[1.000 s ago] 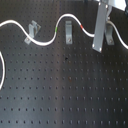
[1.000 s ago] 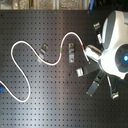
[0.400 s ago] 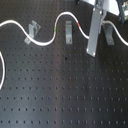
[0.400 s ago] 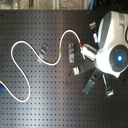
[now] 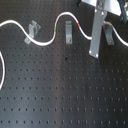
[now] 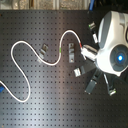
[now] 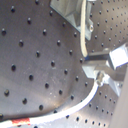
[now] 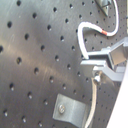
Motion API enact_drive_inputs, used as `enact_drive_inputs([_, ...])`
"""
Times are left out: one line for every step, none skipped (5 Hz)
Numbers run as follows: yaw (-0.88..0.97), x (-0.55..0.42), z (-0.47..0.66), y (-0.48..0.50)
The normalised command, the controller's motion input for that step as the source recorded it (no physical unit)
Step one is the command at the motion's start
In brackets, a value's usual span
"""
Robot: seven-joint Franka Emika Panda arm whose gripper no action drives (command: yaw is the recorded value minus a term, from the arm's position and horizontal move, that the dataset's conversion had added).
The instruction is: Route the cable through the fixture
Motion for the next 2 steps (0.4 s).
enact_drive_inputs([-0.05,0.014,0.06,0.212])
enact_drive_inputs([0.00,-0.048,0.20,0.021])
